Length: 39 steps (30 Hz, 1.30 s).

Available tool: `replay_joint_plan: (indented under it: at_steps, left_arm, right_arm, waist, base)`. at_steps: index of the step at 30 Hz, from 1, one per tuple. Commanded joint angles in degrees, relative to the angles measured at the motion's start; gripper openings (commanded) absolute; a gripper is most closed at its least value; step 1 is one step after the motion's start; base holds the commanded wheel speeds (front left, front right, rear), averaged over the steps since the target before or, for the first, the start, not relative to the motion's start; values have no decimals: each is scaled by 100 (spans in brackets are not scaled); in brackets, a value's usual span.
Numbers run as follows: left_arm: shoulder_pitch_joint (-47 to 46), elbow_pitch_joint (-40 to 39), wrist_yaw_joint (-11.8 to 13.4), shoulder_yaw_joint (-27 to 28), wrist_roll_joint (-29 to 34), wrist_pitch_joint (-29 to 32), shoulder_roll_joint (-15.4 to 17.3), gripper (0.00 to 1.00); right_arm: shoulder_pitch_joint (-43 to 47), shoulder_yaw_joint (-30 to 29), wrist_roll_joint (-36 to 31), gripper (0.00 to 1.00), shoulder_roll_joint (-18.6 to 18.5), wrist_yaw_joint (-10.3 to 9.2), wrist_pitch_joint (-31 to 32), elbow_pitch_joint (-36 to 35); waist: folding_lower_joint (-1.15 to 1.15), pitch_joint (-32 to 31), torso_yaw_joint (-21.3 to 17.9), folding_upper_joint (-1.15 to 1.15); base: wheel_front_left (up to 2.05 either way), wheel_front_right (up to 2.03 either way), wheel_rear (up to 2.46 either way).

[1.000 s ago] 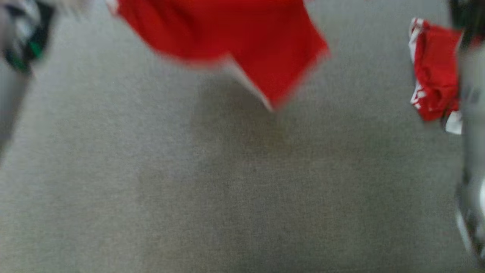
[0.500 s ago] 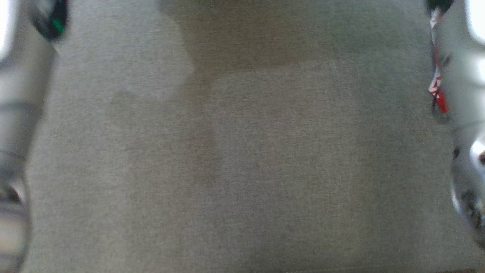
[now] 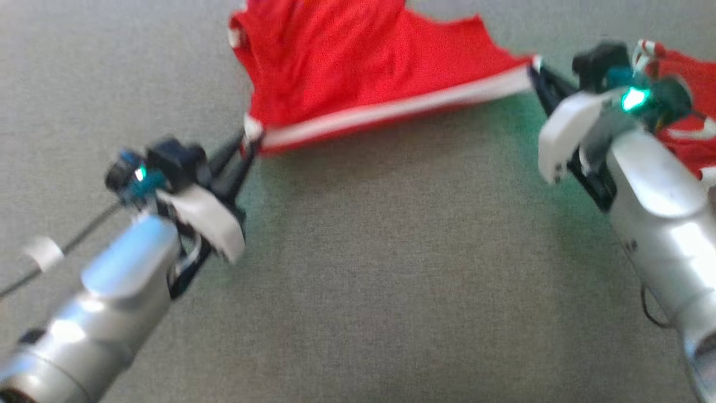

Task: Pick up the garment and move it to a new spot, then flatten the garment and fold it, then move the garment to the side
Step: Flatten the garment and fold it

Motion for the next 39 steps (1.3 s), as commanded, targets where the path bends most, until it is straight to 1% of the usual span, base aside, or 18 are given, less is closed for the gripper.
replay_joint_plan:
  at_steps: [1,4,8,13,19,23,27,32,34,36,39]
  left_arm:
    - [-125,-91,12,124,-44,-61,282,0]
    - [81,-93,12,-171,-29,-64,321,0]
    - [293,-62,12,-272,-118,-68,298,0]
    - [659,-96,13,-222,-90,-70,291,0]
    - [1361,-419,153,-190,-25,-71,338,0]
    - [1904,-901,336,-204,-76,-71,433,0]
    - [2372,-1582,570,-314,-143,42,575,0]
    - [2747,-2422,869,-386,-196,191,797,0]
    - [2781,-2648,980,-342,-211,200,873,0]
    - [2767,-2731,1028,-315,-211,210,905,0]
    - [2646,-2921,1137,-219,-205,246,958,0]
  right_arm:
    - [99,159,172,0,-167,-5,102,-216]
    - [415,763,835,0,-598,-5,533,-709]
    - [704,1313,1600,0,-1212,-5,949,-1364]
    - [1073,1751,2271,0,-1773,-5,1292,-1975]
    - [1629,2103,2886,0,-2324,-5,1564,-2643]
    - [2091,2168,3260,0,-2711,-5,1729,-3051]
    - [2584,2124,3520,0,-3150,-5,1866,-3479]
    - [3071,1921,3603,0,-3677,-5,1955,-4042]
    - [3132,1742,3574,0,-3776,-5,1932,-4172]
    - [3136,1656,3537,0,-3793,-5,1933,-4220]
    - [3037,1363,3360,0,-3722,-5,1897,-4332]
  waist:
    - [1,-154,39,0]
    - [1,-350,44,0]
    - [1,-623,13,0]
    - [1,-1035,-56,0]
    - [1,-1564,-154,0]
    - [1,-1841,-225,0]
    - [1,-1956,-270,0]
    - [1,-1980,-300,0]
    - [1,-1958,-289,0]
    - [1,-1941,-275,0]
    - [1,-1864,-209,0]
  base:
    - [0,0,0]
    - [0,0,0]
    - [0,0,0]
    - [0,0,0]
    - [0,0,0]
    - [0,0,0]
    - [0,0,0]
    - [0,0,0]
    - [0,0,0]
    - [0,0,0]
    - [0,0,0]
